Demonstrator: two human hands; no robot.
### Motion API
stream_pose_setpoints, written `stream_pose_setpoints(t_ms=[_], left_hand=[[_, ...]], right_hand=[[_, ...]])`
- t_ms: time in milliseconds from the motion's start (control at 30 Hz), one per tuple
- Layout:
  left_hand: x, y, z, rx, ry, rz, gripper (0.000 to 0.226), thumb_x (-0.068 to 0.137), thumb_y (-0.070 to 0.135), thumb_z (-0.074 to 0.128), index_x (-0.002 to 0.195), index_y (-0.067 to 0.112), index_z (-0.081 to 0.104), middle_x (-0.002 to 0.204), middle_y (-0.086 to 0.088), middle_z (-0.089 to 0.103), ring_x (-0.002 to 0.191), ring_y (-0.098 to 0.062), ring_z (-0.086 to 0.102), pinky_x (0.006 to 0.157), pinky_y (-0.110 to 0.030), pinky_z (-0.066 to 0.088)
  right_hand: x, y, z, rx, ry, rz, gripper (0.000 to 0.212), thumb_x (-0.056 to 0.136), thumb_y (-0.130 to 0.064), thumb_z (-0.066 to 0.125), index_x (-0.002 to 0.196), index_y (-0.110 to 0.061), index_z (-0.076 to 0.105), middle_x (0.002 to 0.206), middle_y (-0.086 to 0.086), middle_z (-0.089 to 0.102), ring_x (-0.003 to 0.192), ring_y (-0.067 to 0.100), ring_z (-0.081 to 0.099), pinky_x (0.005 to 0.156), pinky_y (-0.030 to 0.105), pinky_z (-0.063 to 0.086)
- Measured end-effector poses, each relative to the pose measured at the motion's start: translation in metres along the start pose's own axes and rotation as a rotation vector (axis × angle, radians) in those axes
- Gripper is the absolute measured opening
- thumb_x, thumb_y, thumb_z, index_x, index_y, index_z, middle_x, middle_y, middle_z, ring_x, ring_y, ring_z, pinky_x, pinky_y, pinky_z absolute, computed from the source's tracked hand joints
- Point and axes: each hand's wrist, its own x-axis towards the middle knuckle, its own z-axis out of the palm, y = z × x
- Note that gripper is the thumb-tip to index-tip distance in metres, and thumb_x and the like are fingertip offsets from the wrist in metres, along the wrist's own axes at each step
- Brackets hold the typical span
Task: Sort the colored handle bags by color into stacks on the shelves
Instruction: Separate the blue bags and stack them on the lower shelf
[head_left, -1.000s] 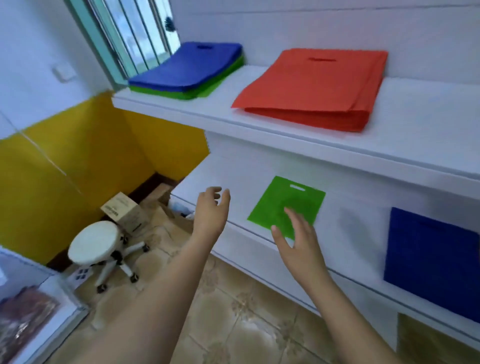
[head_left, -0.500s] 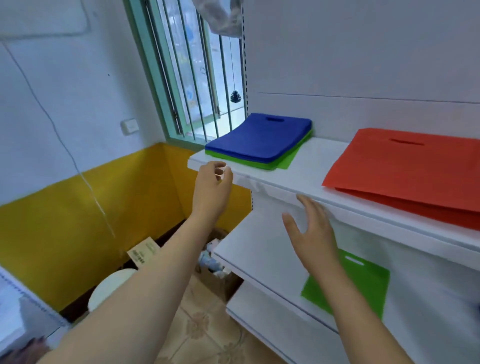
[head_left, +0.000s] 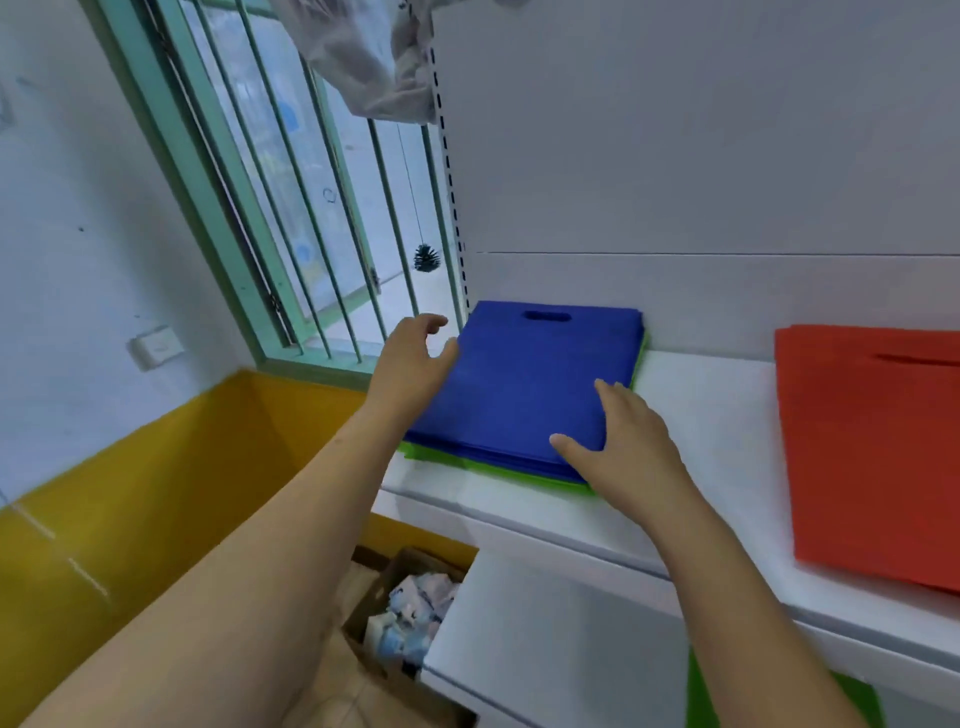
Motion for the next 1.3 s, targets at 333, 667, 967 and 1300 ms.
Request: stream_pose_setpoints(t_ms=[333,667,967,1300], left_hand=[[0.135,-0.053,0.062,0.116,-0.421,0.35,0.054,0.097,0.039,0.052,0.143,0.013,0.043,0.145,-0.011,0.046,0.132,-0.031,0.044,0.109,-0.042,0.036],[0.143,-0.062,0.106,0.437,-0.24,0.589,0.037,0.099,0.038,0.047,0.117,0.012,0.065,0.127,-0.008,0.057,0.12,-0.029,0.049,0.096,-0.045,0.04],[0.125,0.001,0.051,0.017,-0.379,0.699,0.032,0.097,0.032,0.047,0.078,0.014,0.064,0.085,-0.007,0.068,0.083,-0.031,0.063,0.069,-0.037,0.048],[0.007,0.188,0.069,-0.625,-0.566,0.684,0.034,0.097,0.032,0.053,0.084,0.008,0.072,0.075,0.005,0.062,0.073,-0.012,0.053,0.064,-0.023,0.039]], right_hand=[[0.001,-0.019,0.019,-0.036,-0.032,0.271,0.078,0.087,-0.05,0.061,0.152,-0.034,0.021,0.159,-0.021,0.007,0.145,0.005,0.018,0.12,0.034,0.017],[-0.007,-0.039,0.06,-0.008,0.326,0.411,0.041,0.1,-0.041,0.046,0.141,-0.04,0.045,0.155,-0.006,0.033,0.143,0.008,0.026,0.12,0.033,0.009],[-0.052,-0.074,0.023,0.124,0.62,0.454,0.031,0.1,-0.029,0.048,0.128,-0.027,0.063,0.131,-0.005,0.062,0.123,0.01,0.053,0.097,0.021,0.039],[-0.237,-0.013,-0.071,0.361,1.043,0.645,0.028,0.098,-0.012,0.054,0.121,-0.023,0.066,0.1,0.003,0.071,0.072,0.014,0.073,0.076,0.034,0.058]])
